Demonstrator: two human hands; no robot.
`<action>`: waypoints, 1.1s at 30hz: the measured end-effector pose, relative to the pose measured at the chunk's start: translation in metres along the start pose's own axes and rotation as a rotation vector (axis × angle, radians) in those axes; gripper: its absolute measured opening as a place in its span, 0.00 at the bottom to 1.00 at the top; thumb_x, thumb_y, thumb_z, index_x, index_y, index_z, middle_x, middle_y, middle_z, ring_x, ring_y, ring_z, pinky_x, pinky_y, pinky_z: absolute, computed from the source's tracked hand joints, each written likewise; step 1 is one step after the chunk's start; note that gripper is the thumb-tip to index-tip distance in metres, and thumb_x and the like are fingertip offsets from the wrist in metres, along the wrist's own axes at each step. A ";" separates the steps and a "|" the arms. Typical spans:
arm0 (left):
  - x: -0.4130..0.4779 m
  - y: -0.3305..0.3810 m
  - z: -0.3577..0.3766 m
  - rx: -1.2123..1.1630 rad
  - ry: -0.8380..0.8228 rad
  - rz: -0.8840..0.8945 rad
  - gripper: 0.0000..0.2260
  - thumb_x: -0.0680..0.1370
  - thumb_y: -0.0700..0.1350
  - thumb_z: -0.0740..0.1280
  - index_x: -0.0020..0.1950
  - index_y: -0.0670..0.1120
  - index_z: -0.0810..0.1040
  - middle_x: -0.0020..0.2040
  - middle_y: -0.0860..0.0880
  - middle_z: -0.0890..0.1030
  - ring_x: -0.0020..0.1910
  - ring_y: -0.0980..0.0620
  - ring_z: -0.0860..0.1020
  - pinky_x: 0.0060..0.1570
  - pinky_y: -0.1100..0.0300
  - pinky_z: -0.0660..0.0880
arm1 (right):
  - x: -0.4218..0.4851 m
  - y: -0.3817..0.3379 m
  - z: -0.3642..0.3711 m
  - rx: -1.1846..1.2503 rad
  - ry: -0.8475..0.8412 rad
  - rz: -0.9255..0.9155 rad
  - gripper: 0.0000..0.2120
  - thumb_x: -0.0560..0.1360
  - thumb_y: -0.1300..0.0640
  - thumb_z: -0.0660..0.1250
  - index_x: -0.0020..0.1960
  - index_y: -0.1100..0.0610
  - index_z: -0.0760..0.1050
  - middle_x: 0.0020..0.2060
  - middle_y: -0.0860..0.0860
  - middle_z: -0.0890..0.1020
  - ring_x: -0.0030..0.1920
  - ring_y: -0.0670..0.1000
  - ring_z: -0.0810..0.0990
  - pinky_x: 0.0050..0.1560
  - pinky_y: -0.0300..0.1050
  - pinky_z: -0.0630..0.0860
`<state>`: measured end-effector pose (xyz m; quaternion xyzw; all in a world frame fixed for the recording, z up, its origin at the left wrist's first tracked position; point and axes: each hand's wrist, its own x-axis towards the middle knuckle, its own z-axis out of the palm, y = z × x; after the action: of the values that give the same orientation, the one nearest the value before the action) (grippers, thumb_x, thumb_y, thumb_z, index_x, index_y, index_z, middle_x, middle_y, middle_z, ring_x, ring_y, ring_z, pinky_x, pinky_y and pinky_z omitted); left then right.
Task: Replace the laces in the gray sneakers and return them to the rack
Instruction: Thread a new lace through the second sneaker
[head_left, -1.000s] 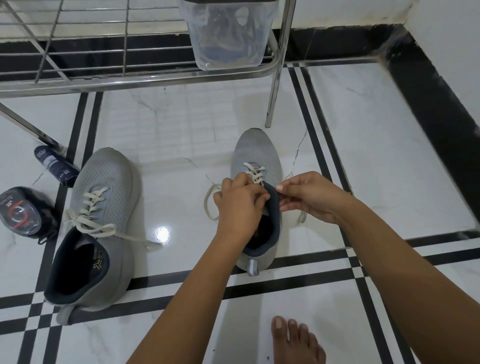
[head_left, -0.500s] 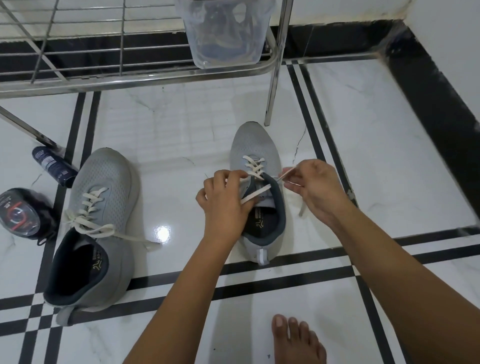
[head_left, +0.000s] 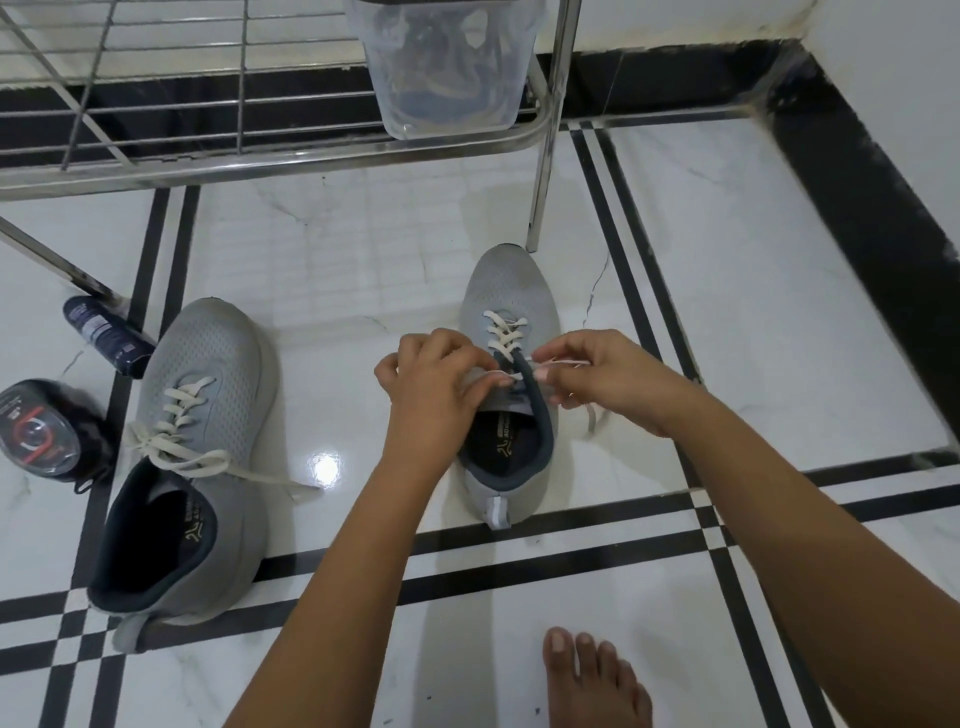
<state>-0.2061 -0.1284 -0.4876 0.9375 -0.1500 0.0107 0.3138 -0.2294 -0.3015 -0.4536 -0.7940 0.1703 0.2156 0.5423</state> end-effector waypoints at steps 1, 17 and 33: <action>0.005 0.000 -0.002 0.006 -0.009 0.033 0.06 0.72 0.53 0.70 0.44 0.53 0.83 0.52 0.54 0.77 0.59 0.49 0.67 0.48 0.63 0.48 | 0.002 0.000 0.002 -0.043 0.025 -0.022 0.09 0.75 0.61 0.67 0.54 0.60 0.77 0.39 0.53 0.80 0.36 0.48 0.78 0.40 0.36 0.77; -0.026 -0.002 0.016 -0.325 -0.050 -0.230 0.12 0.77 0.44 0.66 0.59 0.46 0.75 0.54 0.52 0.78 0.52 0.59 0.73 0.48 0.74 0.66 | 0.006 0.003 0.009 1.134 0.229 0.057 0.12 0.81 0.66 0.52 0.40 0.58 0.67 0.23 0.49 0.71 0.23 0.45 0.71 0.32 0.41 0.76; -0.025 0.002 0.017 -0.394 0.019 -0.249 0.12 0.80 0.40 0.60 0.62 0.45 0.76 0.48 0.54 0.77 0.46 0.59 0.74 0.42 0.84 0.65 | -0.004 -0.001 -0.015 1.104 0.017 -0.062 0.16 0.79 0.61 0.56 0.33 0.57 0.71 0.30 0.52 0.77 0.34 0.50 0.78 0.44 0.46 0.79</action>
<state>-0.2314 -0.1332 -0.5027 0.8692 -0.0294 -0.0486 0.4912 -0.2300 -0.3153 -0.4461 -0.3981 0.2391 0.0719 0.8827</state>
